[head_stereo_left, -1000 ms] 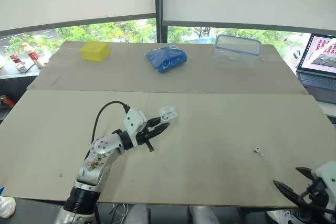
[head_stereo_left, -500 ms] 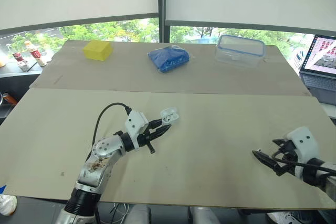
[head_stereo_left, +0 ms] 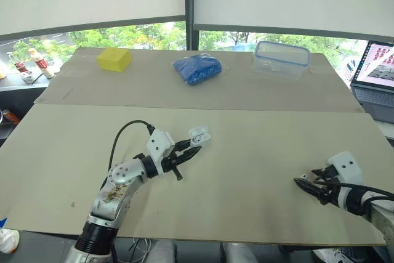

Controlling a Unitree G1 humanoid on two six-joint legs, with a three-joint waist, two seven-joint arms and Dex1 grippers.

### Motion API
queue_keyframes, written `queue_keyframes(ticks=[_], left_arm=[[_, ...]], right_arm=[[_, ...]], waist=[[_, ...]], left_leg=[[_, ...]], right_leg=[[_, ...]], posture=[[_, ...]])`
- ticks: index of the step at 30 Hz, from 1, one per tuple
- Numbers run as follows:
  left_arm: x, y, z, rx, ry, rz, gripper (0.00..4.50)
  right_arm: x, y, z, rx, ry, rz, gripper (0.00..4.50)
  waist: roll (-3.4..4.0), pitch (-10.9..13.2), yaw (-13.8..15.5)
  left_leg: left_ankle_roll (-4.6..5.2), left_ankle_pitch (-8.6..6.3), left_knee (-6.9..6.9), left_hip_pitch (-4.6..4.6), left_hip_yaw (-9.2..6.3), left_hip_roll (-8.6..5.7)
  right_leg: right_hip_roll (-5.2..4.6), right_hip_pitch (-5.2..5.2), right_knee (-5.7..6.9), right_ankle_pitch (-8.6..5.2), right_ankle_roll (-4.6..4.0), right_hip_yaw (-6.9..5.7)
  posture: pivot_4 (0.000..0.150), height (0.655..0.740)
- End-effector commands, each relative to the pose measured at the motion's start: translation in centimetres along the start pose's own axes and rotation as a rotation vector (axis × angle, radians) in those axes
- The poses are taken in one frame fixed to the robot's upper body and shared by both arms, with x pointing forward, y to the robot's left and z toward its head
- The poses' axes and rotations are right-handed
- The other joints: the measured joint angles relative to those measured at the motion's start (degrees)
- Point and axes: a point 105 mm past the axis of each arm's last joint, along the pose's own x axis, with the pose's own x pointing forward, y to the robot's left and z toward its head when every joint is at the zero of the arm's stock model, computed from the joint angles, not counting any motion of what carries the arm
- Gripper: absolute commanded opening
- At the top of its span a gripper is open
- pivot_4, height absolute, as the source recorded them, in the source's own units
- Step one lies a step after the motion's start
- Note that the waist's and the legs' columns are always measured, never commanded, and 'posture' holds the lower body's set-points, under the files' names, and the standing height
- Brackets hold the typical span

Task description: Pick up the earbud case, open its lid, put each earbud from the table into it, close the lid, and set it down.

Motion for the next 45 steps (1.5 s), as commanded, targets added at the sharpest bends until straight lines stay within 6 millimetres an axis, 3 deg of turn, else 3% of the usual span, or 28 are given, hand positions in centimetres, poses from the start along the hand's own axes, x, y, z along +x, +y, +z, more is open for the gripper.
queue_keyframes(ticks=[1,6,9,13,16,22,31,42,44,45], left_arm=[[0.1,-0.2,1.4,0.033,-0.039,-0.013,0.54],[0.0,-0.3,1.4,0.033,-0.036,-0.012,0.54],[0.0,-0.3,1.4,0.032,-0.036,-0.011,0.54],[-0.2,-0.4,1.5,0.029,-0.041,-0.005,0.54],[-0.5,-0.6,1.6,0.022,-0.045,0.001,0.54],[-1.1,-1.2,1.6,0.008,-0.042,0.009,0.54],[-1.9,-2.0,1.3,-0.017,-0.02,0.022,0.54],[-2.0,-2.2,1.3,-0.025,-0.011,0.016,0.54],[-2.0,-2.2,1.2,-0.027,-0.011,0.015,0.54],[-1.9,-2.3,1.2,-0.028,-0.01,0.014,0.54]], right_arm=[[-0.3,0.1,-0.3,0.056,0.019,0.012,1.93],[-1.0,1.1,0.7,0.02,0.04,0.081,0.34],[-1.3,1.8,1.8,-0.047,0.036,0.14,0.34],[-2.0,3.8,3.9,-0.293,0.031,0.303,0.34],[-2.9,5.0,3.7,-0.507,0.071,0.457,0.34],[-4.0,4.0,1.7,-0.724,0.208,0.629,0.34],[-3.6,1.8,-0.5,-0.829,0.32,0.687,0.34],[-3.1,1.5,-1.6,-0.749,0.382,0.689,0.34],[-3.1,1.5,-1.6,-0.744,0.393,0.684,1.37],[-3.0,1.4,-1.5,-0.756,0.384,0.672,1.63]], waist=[[0.0,0.0,0.0],[0.0,0.0,-0.01],[0.01,0.0,-0.02],[0.06,0.03,-0.25],[0.11,0.02,-0.19],[0.07,0.04,0.02],[0.09,0.05,-0.23],[0.03,0.04,-0.15],[0.02,0.03,-0.12],[-0.01,0.03,-0.1]], left_leg=[[0.0,0.0,0.0,0.0,0.0,0.0],[0.0,0.0,-0.01,0.0,0.0,0.0],[0.0,0.0,-0.01,-0.01,-0.01,0.0],[0.01,0.0,-0.02,0.01,0.0,0.01],[0.02,-0.01,-0.02,0.01,0.01,0.02],[0.02,-0.01,0.0,0.0,0.02,0.0],[0.02,-0.01,-0.02,0.06,0.03,0.03],[0.02,-0.01,-0.01,0.12,0.02,0.03],[0.02,-0.01,-0.01,0.13,0.02,0.03],[0.02,-0.01,0.0,0.14,0.02,0.03]], right_leg=[[0.0,0.0,0.0,0.0,0.0,0.0],[0.0,-0.01,0.0,0.0,0.0,0.0],[0.01,-0.01,0.0,0.0,0.0,0.0],[0.02,-0.02,0.0,-0.01,0.01,0.0],[0.02,-0.02,-0.03,-0.02,0.02,0.0],[-0.03,0.01,-0.08,-0.01,0.03,-0.01],[-0.01,0.02,-0.07,-0.01,0.01,0.0],[-0.01,0.1,-0.07,-0.01,0.01,0.0],[0.0,0.11,-0.07,0.0,0.01,0.0],[-0.01,0.12,-0.07,0.0,0.01,0.0]], posture=[[0.15,0.6797],[0.15,0.6797],[0.15,0.6797],[0.15,0.6797],[0.15,0.6797],[0.15,0.6797],[0.15,0.6797],[0.15,0.6797],[0.15,0.6797],[0.15,0.6797]])
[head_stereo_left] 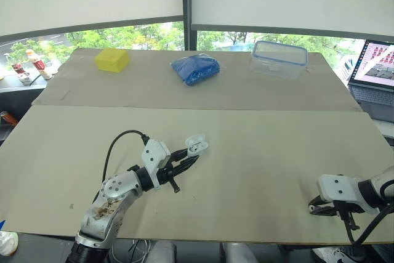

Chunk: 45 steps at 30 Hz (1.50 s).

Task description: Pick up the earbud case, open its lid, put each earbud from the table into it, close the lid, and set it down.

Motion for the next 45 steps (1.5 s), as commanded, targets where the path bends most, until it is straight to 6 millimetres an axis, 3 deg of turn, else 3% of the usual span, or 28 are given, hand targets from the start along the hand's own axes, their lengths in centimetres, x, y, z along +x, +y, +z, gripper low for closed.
queue_keyframes(ticks=[1,2,11,20,34,41,45], left_arm=[[0.0,-0.4,1.3,0.026,-0.038,-0.014,0.54],[0.1,-0.4,1.2,0.024,-0.037,-0.015,0.54],[0.3,-0.8,0.8,0.01,-0.03,-0.027,0.54],[0.7,-1.2,0.7,0.004,-0.03,-0.035,0.54],[0.5,-1.1,0.7,0.002,-0.03,-0.022,0.54],[0.7,-1.0,0.8,0.006,-0.034,-0.026,0.54],[0.8,-1.0,0.8,0.008,-0.036,-0.03,0.54]], right_arm=[[0.1,-0.1,-0.5,0.016,0.031,-0.015,2.09],[0.0,-0.2,-0.4,0.008,0.033,-0.022,2.4],[-2.5,-0.1,2.3,0.016,0.116,-0.094,2.42],[-1.5,0.2,2.0,0.034,0.254,-0.103,2.42],[-0.2,-0.4,1.4,0.048,0.265,-0.043,2.42],[0.1,-0.3,1.7,0.059,0.236,-0.026,0.36],[-0.7,-0.7,2.3,0.046,0.216,-0.067,0.36]], waist=[[-0.05,-0.01,0.02],[-0.05,-0.01,0.02],[0.1,0.01,0.15],[0.1,0.0,0.06],[0.1,0.01,0.06],[0.06,0.0,0.06],[0.07,0.0,0.07]], left_leg=[[0.0,0.0,0.0,0.02,0.0,0.0],[0.0,0.0,0.0,0.02,0.0,0.0],[0.0,0.0,0.0,-0.06,0.0,-0.02],[0.0,0.0,0.0,-0.05,0.0,-0.01],[0.0,0.0,0.0,-0.06,0.01,-0.01],[0.0,0.0,0.01,-0.05,0.01,-0.01],[0.0,0.0,0.0,-0.05,0.0,0.0]], right_leg=[[0.0,0.01,0.0,0.0,0.0,0.0],[0.0,0.02,0.0,0.0,0.0,0.0],[-0.03,-0.05,0.01,0.0,0.01,0.0],[-0.02,-0.06,0.0,-0.01,0.01,0.0],[-0.02,-0.08,0.0,0.0,0.01,0.0],[-0.02,-0.06,0.0,0.0,0.0,0.0],[-0.01,-0.06,0.0,0.0,0.0,0.0]], posture=[[0.15,0.6797],[0.15,0.6797],[0.15,0.6797],[0.15,0.6797],[0.15,0.6797],[0.15,0.6797],[0.15,0.6797]])
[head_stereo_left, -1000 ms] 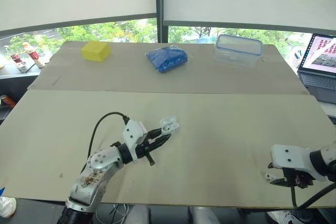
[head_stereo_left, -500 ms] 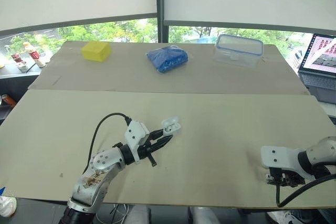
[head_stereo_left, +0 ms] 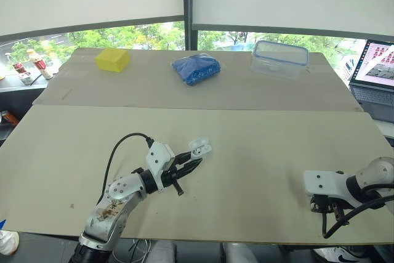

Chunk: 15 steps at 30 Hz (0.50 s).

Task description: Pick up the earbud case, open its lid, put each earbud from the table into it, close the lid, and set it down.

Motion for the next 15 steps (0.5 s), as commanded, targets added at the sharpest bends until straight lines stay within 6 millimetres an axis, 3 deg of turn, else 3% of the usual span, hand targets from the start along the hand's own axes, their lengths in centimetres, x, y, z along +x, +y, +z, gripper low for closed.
queue_keyframes(ticks=[1,3,9,15], left_arm=[[0.3,-0.2,1.3,0.037,-0.047,-0.018,0.54],[0.5,-0.1,1.4,0.041,-0.054,-0.019,0.54],[1.3,0.7,1.8,0.047,-0.079,-0.025,0.54],[2.5,1.7,2.9,0.044,-0.12,-0.065,0.54]], right_arm=[[-1.3,-0.6,0.8,-0.015,-0.039,-0.057,0.36],[-2.5,-1.3,1.7,-0.005,-0.105,-0.116,0.36],[-5.4,-3.1,6.9,0.047,-0.479,-0.284,0.36],[-8.7,-4.3,15.2,0.206,-1.112,-0.475,0.36]], waist=[[0.01,0.0,0.01],[0.04,0.01,0.01],[0.01,0.02,-0.07],[-0.15,0.08,-0.08]], left_leg=[[0.0,0.0,0.0,-0.01,0.0,0.0],[0.0,0.0,0.0,-0.03,0.0,-0.01],[0.0,0.0,0.0,-0.01,-0.02,0.0],[-0.01,0.01,0.02,-0.09,-0.05,-0.02]], right_leg=[[0.0,-0.01,0.0,0.0,0.0,0.0],[-0.01,-0.02,0.0,0.0,0.0,0.0],[0.02,-0.01,0.02,0.0,-0.01,0.0],[0.02,-0.07,0.06,0.01,-0.02,-0.02]], posture=[[0.15,0.6797],[0.15,0.6797],[0.15,0.6797],[0.15,0.6797]])
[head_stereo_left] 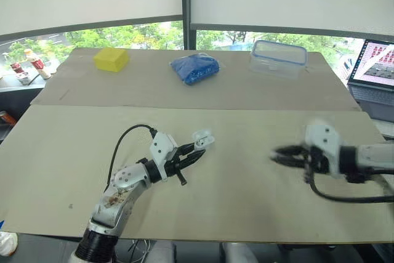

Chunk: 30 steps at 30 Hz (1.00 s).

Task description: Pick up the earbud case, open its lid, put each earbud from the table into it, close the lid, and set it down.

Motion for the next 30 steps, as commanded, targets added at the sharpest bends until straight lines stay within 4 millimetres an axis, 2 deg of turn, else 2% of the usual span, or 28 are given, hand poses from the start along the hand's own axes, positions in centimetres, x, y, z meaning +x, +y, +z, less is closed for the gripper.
queue_keyframes(ticks=[1,4,10,17,22,30], left_arm=[[0.7,0.5,1.7,0.023,-0.068,-0.033,0.54],[1.3,1.2,2.4,0.008,-0.09,-0.042,0.54],[1.9,1.8,3.2,-0.01,-0.109,-0.072,0.54],[1.9,1.4,3.3,-0.003,-0.106,-0.105,0.54],[1.9,1.2,3.2,-0.001,-0.102,-0.114,0.54],[2.0,1.0,3.1,-0.007,-0.104,-0.117,0.54]], right_arm=[[1.2,0.0,4.2,0.083,-0.27,-0.143,0.36],[2.6,0.2,5.5,0.178,-0.407,-0.21,0.36],[4.3,0.4,6.0,0.249,-0.487,-0.257,0.36],[6.3,1.2,5.3,0.121,-0.455,-0.28,0.36],[7.0,1.4,5.3,0.087,-0.463,-0.282,0.36],[7.7,1.2,4.2,0.029,-0.418,-0.319,0.36]], waist=[[0.01,0.0,0.06],[0.01,-0.01,0.33],[0.03,-0.02,0.0],[0.04,-0.02,-0.39],[0.04,-0.02,-0.33],[0.04,-0.02,-0.32]], left_leg=[[0.0,0.0,0.0,-0.03,-0.04,0.02],[-0.01,0.0,0.01,-0.1,-0.06,-0.01],[0.0,0.0,0.0,-0.1,-0.06,-0.02],[0.0,0.0,-0.02,-0.1,-0.06,-0.01],[0.0,0.0,-0.01,-0.11,-0.06,-0.01],[0.0,0.0,-0.01,-0.11,-0.06,-0.01]], right_leg=[[0.02,0.0,0.01,0.0,-0.01,-0.05],[-0.03,-0.06,0.01,0.0,0.0,-0.07],[-0.02,-0.12,0.05,0.0,0.0,-0.07],[0.0,-0.18,0.08,0.0,-0.01,-0.07],[0.0,-0.18,0.08,0.0,-0.01,-0.06],[0.0,-0.18,0.08,0.0,-0.01,-0.06]], posture=[[0.15,0.6797],[0.15,0.6797],[0.15,0.6797],[0.15,0.6797],[0.15,0.6797],[0.15,0.6797]])
